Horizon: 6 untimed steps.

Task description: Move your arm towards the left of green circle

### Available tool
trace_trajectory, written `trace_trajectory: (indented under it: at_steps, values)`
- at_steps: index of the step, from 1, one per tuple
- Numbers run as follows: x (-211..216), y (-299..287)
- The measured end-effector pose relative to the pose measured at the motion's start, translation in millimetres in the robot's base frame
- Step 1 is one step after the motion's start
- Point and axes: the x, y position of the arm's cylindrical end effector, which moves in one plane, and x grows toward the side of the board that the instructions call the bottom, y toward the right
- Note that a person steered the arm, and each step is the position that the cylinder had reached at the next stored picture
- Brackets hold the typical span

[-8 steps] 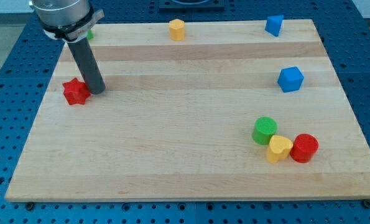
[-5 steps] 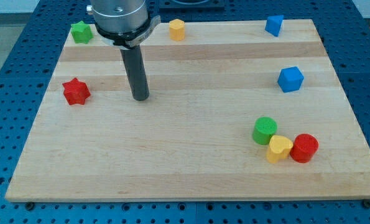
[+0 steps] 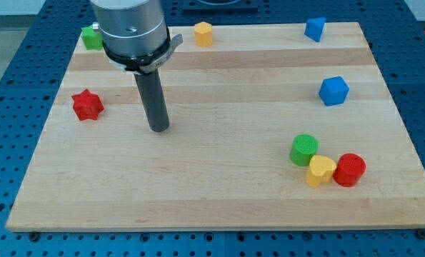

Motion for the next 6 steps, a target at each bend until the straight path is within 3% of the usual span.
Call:
trace_trajectory:
  at_steps: [6]
  values:
    - [13.0, 0.0]
